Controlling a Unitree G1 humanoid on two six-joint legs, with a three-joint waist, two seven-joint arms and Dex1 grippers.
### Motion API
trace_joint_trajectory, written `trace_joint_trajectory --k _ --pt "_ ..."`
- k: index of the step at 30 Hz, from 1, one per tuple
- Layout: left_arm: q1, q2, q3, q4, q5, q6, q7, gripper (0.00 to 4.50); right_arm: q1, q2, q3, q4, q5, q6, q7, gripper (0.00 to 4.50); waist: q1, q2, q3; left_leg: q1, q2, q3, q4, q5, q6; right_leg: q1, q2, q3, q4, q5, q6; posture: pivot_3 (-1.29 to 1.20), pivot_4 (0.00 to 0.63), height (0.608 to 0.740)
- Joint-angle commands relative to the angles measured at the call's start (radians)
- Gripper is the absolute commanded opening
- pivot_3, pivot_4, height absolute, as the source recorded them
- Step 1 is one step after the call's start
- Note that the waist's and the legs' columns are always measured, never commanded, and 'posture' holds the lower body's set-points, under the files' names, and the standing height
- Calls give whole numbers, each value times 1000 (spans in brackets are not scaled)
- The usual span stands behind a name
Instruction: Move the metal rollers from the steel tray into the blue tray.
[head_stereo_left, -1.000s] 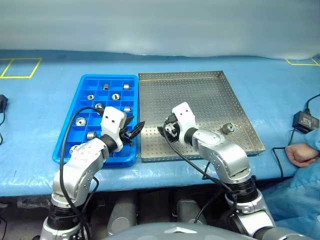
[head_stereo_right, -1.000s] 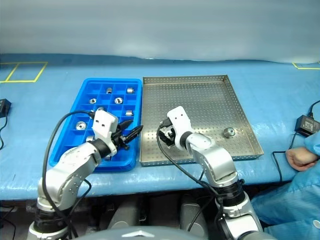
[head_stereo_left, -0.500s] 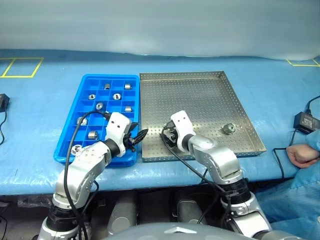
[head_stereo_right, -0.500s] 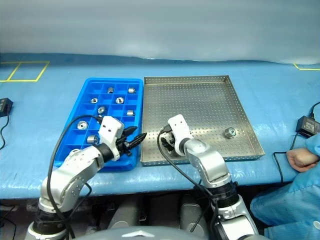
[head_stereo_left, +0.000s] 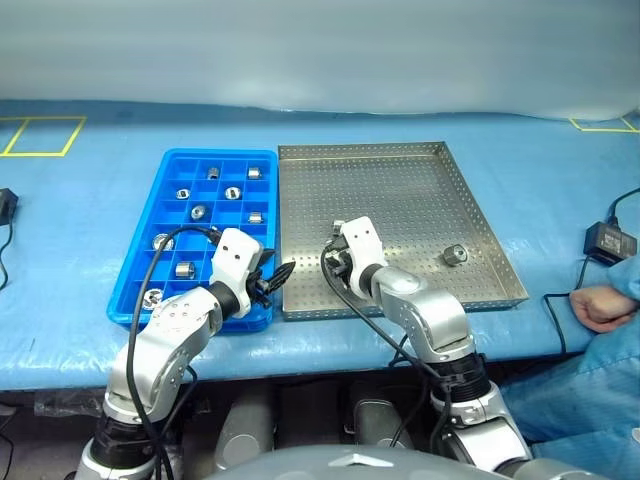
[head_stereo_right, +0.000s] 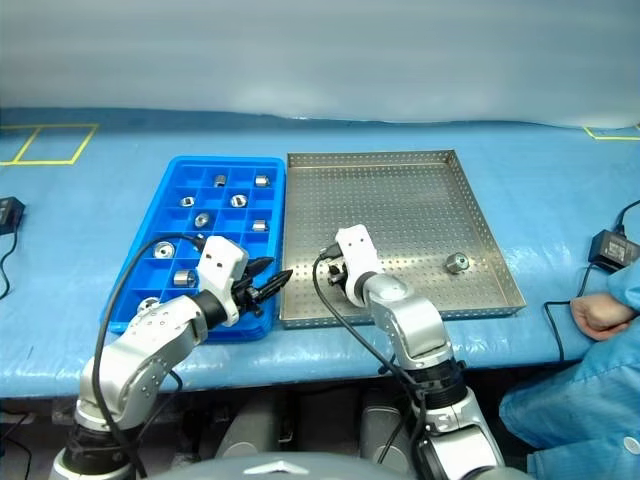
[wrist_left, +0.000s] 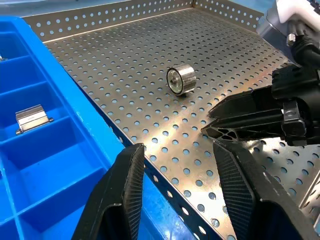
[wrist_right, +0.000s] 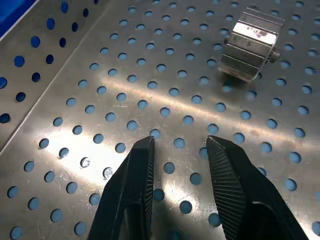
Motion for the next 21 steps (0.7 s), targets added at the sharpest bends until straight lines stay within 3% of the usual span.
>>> trace_joint_trajectory --k 1,3,14,21 --pt "-9 4 2 -45 -3 1 7 2384 -87 58 -42 10 -10 -137 -28 2259 -1 0 0 0 0 0 0 0 0 0 0 0 0 0 0 103 150 740" --pt "-12 2 -4 -45 -2 3 10 2384 -119 87 -56 69 -32 -207 -58 2876 -2 0 0 0 0 0 0 0 0 0 0 0 0 0 0 101 150 740" --pt "-16 6 -12 -50 -3 7 17 2384 -293 177 -198 501 -39 -501 -149 2876 -1 0 0 0 -3 1 -2 0 0 0 0 1 -1 1 1 114 150 740" --pt "-1 0 -6 -60 -4 8 29 2384 -247 169 -205 328 -32 -437 -139 2876 0 0 0 0 -2 0 -3 0 0 0 1 1 -1 1 0 121 150 740"
